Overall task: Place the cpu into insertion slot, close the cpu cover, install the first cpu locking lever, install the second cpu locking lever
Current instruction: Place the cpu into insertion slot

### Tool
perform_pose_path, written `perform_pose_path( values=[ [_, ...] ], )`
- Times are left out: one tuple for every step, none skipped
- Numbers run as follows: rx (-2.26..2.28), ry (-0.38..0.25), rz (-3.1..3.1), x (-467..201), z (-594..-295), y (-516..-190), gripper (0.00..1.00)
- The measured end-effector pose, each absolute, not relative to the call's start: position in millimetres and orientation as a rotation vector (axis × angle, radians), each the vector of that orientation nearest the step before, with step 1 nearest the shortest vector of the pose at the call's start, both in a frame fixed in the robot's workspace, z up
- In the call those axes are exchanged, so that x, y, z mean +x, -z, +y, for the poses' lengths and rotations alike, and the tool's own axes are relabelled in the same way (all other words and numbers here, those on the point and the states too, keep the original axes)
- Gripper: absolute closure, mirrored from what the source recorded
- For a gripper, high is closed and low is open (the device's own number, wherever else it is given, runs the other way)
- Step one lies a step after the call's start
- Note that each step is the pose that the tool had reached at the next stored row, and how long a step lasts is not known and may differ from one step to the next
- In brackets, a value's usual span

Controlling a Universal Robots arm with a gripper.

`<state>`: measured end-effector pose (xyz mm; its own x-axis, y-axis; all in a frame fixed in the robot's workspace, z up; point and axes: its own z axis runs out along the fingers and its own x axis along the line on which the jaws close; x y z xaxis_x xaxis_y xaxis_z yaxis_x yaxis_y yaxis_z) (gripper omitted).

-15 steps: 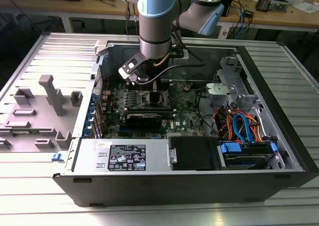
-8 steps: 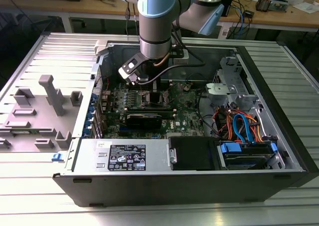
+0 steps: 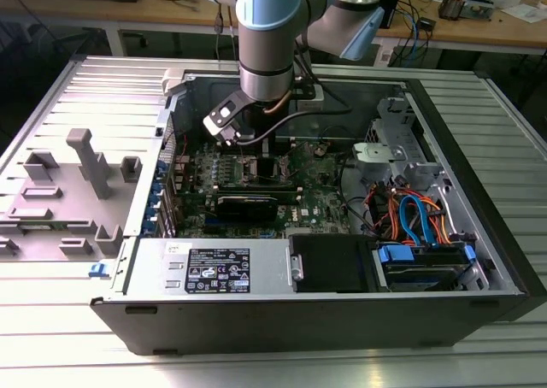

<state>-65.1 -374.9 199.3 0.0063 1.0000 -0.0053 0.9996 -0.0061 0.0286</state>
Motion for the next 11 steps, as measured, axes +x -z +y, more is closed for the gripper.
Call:
perform_pose_path(
  values=[
    [2.211,-0.026,2.198,-65.1,-374.9,-199.6,0.38],
    [2.211,-0.025,2.198,-65.2,-375.0,-200.0,0.38],
    [2.211,-0.026,2.198,-65.2,-375.0,-200.6,0.38],
    [2.211,-0.025,2.197,-65.2,-375.0,-201.5,0.38],
    [2.211,-0.026,2.198,-65.2,-375.0,-202.5,0.38],
    [2.211,-0.026,2.197,-65.2,-375.0,-203.5,0.38],
    [2.211,-0.026,2.198,-65.2,-375.0,-204.6,0.38],
    [2.211,-0.026,2.198,-65.2,-375.0,-206.0,0.38],
    [2.211,-0.025,2.198,-65.2,-375.0,-207.5,0.38],
    [2.211,-0.025,2.198,-65.2,-375.0,-210.5,0.38],
    [2.211,-0.025,2.198,-65.2,-375.0,-212.4,0.40]
  ],
)
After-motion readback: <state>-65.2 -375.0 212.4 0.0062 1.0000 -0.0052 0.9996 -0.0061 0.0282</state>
